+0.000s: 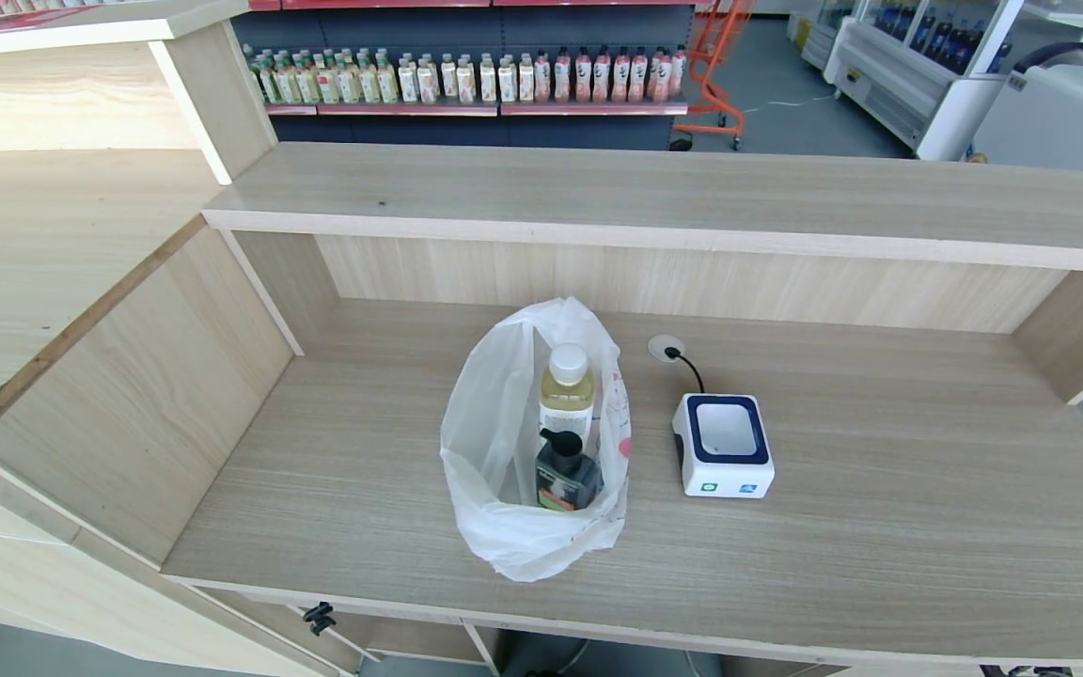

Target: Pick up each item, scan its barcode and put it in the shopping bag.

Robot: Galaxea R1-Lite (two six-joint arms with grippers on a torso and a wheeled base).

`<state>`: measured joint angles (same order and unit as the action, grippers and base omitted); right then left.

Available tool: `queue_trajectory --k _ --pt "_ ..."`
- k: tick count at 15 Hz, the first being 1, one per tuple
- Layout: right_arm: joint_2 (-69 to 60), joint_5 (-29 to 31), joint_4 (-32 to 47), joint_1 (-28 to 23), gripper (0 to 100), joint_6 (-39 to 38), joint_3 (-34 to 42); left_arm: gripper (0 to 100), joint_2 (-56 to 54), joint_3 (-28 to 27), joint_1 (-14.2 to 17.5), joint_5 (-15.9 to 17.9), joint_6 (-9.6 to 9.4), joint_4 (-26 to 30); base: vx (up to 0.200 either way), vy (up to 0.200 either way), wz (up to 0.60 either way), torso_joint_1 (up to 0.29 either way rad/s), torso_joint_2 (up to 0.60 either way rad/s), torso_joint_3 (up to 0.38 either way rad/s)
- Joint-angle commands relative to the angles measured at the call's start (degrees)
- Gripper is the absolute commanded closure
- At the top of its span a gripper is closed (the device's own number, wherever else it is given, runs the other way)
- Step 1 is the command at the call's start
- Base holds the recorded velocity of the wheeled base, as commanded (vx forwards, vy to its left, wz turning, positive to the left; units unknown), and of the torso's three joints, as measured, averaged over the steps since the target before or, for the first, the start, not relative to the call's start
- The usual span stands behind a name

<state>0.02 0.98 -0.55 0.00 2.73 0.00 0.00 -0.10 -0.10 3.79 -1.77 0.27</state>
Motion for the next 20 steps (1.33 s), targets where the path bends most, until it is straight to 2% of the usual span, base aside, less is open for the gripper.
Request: queue_trajectory --k 1,6,15,20 --pt "0.0 0.0 0.0 0.0 100 -0.5 0.0 0 0.1 0.0 0.0 0.0 0.01 0.0 0.0 0.0 0.0 0.0 0.0 0.0" --pt "0.0 0.0 -0.1 0.0 100 -1.0 0.0 0 0.1 0.0 0.0 0.0 0.01 0.0 0.0 0.0 0.0 0.0 0.0 0.0" --pt "0.0 0.1 0.0 0.0 100 -1.0 0.0 0 0.1 0.0 0.0 0.0 0.01 0.0 0.0 -0.2 0.0 0.003 0.0 0.0" --pt "0.0 0.1 0.0 0.0 100 -1.0 0.0 0 0.1 0.0 0.0 0.0 0.01 0.0 0.0 0.0 0.0 0.0 0.0 0.0"
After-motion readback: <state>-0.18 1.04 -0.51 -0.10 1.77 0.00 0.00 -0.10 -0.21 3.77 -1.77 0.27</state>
